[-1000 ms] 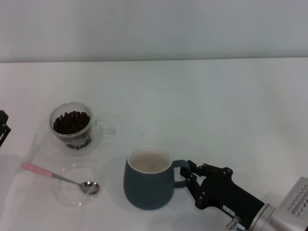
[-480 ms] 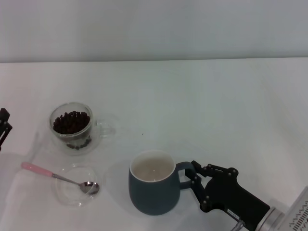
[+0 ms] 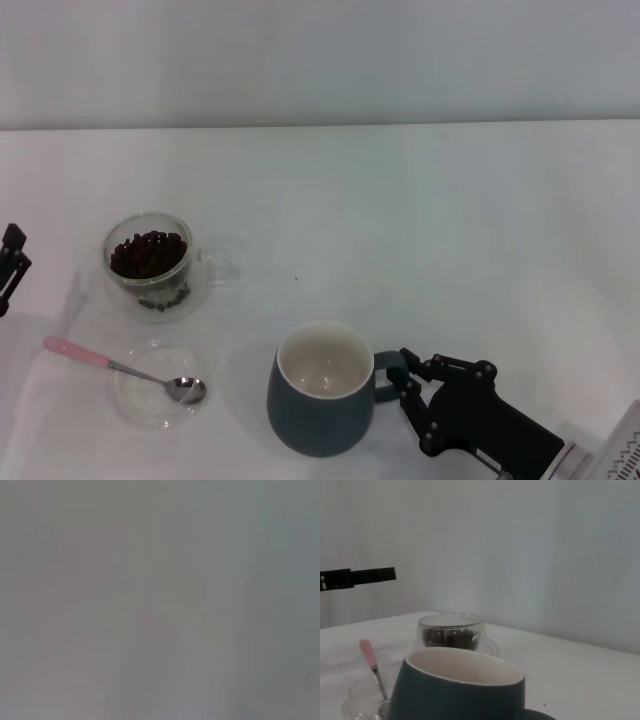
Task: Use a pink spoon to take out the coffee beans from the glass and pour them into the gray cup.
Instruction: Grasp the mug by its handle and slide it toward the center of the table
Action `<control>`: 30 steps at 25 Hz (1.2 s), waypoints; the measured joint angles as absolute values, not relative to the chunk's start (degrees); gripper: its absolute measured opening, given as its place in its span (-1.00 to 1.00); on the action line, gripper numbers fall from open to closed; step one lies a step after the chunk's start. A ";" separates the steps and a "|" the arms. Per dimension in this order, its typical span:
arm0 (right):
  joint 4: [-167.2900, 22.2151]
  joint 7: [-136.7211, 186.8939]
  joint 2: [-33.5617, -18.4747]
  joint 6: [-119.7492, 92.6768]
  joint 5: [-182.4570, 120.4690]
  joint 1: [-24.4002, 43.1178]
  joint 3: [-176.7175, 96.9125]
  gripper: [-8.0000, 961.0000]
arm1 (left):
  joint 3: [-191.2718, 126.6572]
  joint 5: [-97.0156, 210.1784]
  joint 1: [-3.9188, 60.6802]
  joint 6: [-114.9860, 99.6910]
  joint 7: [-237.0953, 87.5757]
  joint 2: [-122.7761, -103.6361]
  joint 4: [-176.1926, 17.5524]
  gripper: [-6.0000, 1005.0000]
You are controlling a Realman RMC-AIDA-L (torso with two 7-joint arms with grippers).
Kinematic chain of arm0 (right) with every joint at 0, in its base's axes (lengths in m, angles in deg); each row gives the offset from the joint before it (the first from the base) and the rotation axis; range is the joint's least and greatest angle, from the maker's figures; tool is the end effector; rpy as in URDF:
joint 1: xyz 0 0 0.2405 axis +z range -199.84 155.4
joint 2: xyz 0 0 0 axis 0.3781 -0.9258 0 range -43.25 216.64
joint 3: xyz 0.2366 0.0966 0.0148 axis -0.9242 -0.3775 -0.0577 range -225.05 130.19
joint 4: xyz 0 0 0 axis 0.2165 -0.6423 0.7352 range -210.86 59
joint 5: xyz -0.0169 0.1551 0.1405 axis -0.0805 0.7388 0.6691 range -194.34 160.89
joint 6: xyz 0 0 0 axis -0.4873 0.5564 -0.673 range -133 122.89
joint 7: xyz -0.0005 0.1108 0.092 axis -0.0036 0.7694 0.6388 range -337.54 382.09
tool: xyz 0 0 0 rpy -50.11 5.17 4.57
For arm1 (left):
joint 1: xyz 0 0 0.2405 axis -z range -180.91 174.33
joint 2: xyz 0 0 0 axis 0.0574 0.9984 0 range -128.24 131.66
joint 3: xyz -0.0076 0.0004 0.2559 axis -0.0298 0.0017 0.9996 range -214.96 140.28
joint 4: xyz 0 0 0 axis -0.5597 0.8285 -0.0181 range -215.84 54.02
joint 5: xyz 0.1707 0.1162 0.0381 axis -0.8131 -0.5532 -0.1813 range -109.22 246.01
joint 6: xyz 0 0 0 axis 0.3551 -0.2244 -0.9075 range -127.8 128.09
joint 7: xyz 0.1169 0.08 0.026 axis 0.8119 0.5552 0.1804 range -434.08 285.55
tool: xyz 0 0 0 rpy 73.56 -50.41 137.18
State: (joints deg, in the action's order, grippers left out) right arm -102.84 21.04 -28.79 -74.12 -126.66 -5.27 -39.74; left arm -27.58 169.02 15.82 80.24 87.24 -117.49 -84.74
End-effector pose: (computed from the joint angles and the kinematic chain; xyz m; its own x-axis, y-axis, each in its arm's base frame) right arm 0.3022 0.2008 -0.1187 0.7783 -0.1445 -0.6110 -0.5427 -0.6442 -0.5389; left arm -0.3541 0.2700 -0.0112 0.6300 -0.0396 0.7756 0.7580 -0.1856 -0.6253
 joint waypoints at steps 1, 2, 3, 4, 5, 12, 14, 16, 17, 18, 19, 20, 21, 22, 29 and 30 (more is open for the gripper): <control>-102.83 21.04 -28.79 -74.12 -126.67 -5.28 -39.61 -0.70 | -27.58 169.02 15.82 80.24 87.24 -117.49 -84.74 0.74; -102.82 21.04 -28.79 -74.11 -126.67 -5.28 -39.50 -0.70 | -27.61 169.09 16.06 79.99 87.10 -117.48 -84.78 0.74; -102.82 21.04 -28.79 -74.11 -126.67 -5.28 -39.45 -0.70 | -27.61 169.10 16.10 79.98 87.10 -117.48 -84.79 0.74; -102.81 21.04 -28.78 -74.10 -126.67 -5.28 -39.33 -0.70 | -27.61 169.14 16.20 79.97 87.08 -117.48 -84.79 0.74; -102.77 21.04 -28.76 -74.08 -126.67 -5.27 -39.15 -0.70 | -27.61 169.15 16.27 79.97 87.06 -117.48 -84.78 0.74; -102.14 21.04 -28.71 -74.03 -126.79 -5.25 -37.84 -0.65 | -27.58 169.15 16.64 80.05 86.35 -117.47 -84.78 0.74; -102.11 21.04 -28.71 -74.06 -126.80 -5.27 -37.74 -0.63 | -27.58 169.15 16.65 80.11 86.34 -117.46 -84.78 0.74; -102.06 21.04 -28.70 -74.10 -126.80 -5.23 -37.41 -0.61 | -27.58 169.15 16.66 80.29 86.31 -117.46 -84.78 0.74; -102.05 21.04 -28.70 -74.11 -126.80 -5.19 -37.26 -0.61 | -27.58 169.14 16.66 80.32 86.30 -117.46 -84.78 0.74; -102.04 21.04 -28.70 -74.13 -126.80 -5.13 -37.15 -0.60 | -27.58 169.14 16.66 80.34 86.27 -117.46 -84.78 0.74; -102.04 21.04 -28.70 -74.14 -126.79 -5.11 -37.14 -0.59 | -27.58 169.13 16.66 80.36 86.24 -117.46 -84.78 0.74; -102.03 21.04 -28.70 -74.15 -126.79 -5.10 -37.14 -0.58 | -27.58 169.13 16.66 80.36 86.24 -117.46 -84.78 0.74; -102.03 21.04 -28.70 -74.19 -126.79 -5.10 -37.14 -0.57 | -27.58 169.12 16.66 80.37 86.21 -117.46 -84.78 0.74; -102.02 21.04 -28.71 -74.23 -126.79 -5.09 -37.15 -0.56 | -27.59 169.11 16.66 80.37 86.15 -117.46 -84.78 0.74; -101.93 22.36 -28.56 -74.43 -126.76 -5.28 -37.14 -0.25 | -27.59 169.10 16.30 80.48 85.61 -117.46 -84.60 0.74; -101.93 22.86 -28.51 -74.46 -126.76 -5.39 -37.12 -0.21 | -27.59 169.11 16.27 80.50 85.61 -117.46 -84.62 0.74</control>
State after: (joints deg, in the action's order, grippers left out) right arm -101.93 22.86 -28.51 -74.46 -126.76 -5.39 -37.12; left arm -27.59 169.11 16.27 80.50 85.61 -117.46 -84.62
